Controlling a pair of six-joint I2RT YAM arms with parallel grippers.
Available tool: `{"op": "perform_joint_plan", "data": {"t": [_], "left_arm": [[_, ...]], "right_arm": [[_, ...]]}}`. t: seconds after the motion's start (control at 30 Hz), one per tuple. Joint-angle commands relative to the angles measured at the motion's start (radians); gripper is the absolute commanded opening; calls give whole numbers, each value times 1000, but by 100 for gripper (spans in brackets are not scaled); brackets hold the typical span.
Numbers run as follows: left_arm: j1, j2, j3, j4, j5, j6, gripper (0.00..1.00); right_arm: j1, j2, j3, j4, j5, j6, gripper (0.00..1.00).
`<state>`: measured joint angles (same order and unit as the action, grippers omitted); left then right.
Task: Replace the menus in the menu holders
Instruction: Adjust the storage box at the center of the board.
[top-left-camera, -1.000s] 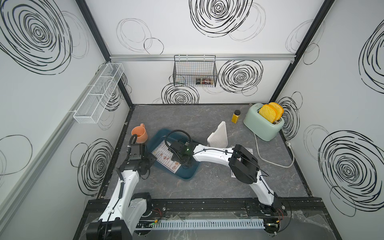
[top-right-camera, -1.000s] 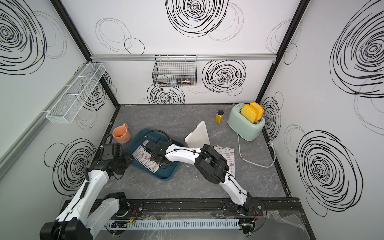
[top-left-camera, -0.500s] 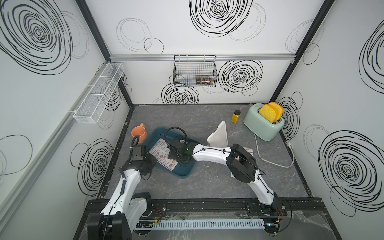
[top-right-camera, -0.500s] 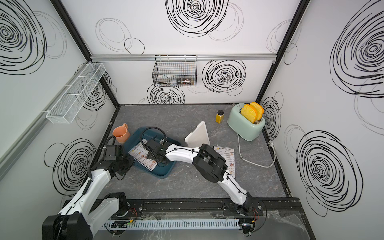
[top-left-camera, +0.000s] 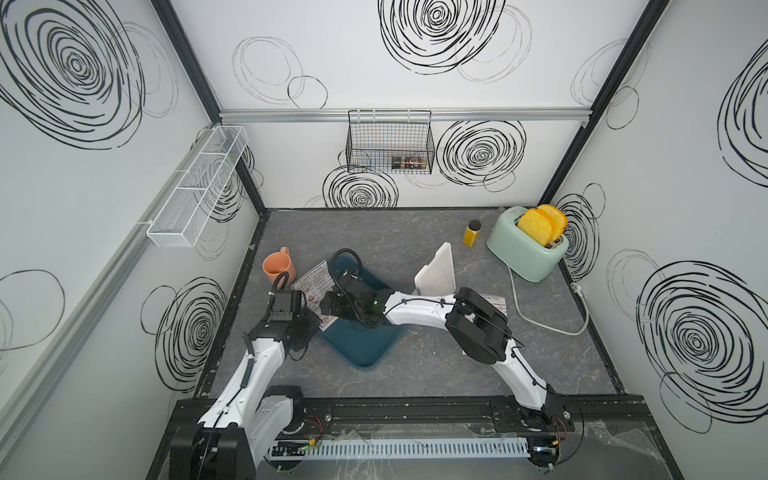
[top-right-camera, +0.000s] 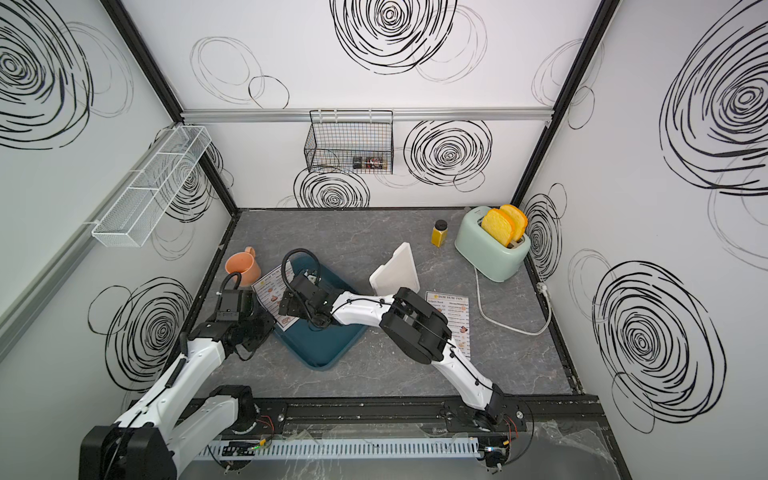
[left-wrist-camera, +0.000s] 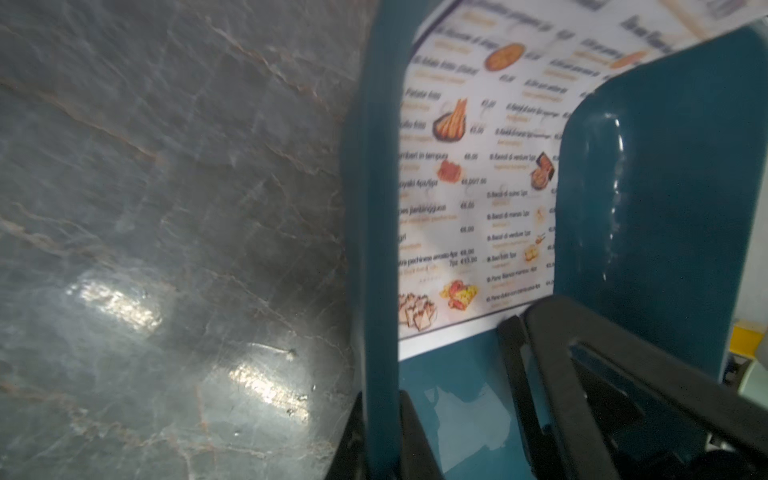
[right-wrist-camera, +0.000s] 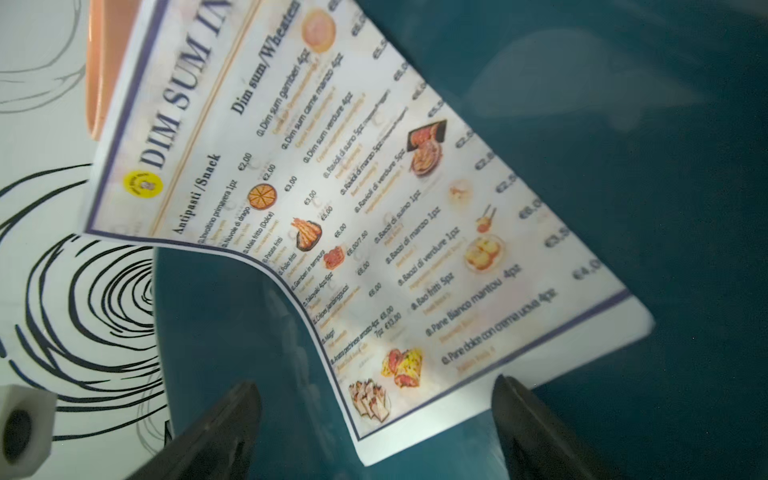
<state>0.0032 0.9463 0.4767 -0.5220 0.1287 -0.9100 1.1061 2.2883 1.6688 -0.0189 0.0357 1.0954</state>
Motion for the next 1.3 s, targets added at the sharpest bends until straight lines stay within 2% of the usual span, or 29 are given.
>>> {"op": "perform_joint_plan", "data": {"t": [0.0,0.2,0.3,0.4,0.5,0.6,0.7,0.77,0.83,0.93,1.0,1.07,1.17,1.27], "left_arm": [[-20,-39,-18,-10,20,-3,5],[-26,-77,-13,-42,1,-9,17],[-26,-124,32,-102,-69,0,39],[-27,-191,116,-192,-197,22,58],[-31,-249,225,-267,-357,84,67],[-32,-274,318,-219,-471,250,70],[-29,-270,338,-12,-475,527,74],[-20,-224,342,127,-436,683,79],[-4,-143,366,211,-318,848,80],[34,28,456,215,-157,1043,80],[76,131,534,173,-10,1162,80],[112,219,603,161,-14,1173,78],[150,343,699,114,108,1184,79],[158,462,787,-4,177,1245,83]], "right_arm": [[-12,55,-16,-10,-17,-38,98],[-23,69,-26,22,-28,-56,98],[-29,71,-35,46,-32,-69,96],[-30,69,-38,48,-30,-75,95],[-28,65,-46,48,-28,-74,95],[-27,61,-55,42,-36,-70,95],[-22,46,-80,46,-34,-87,95],[-20,39,-95,47,-37,-93,95],[-20,33,-109,46,-34,-99,94],[-20,27,-113,43,-34,-124,94],[-20,31,-108,46,-37,-138,94],[-20,37,-101,40,-41,-135,94],[-15,43,-104,52,-50,-126,93],[-6,48,-94,50,-50,-136,93]]}}
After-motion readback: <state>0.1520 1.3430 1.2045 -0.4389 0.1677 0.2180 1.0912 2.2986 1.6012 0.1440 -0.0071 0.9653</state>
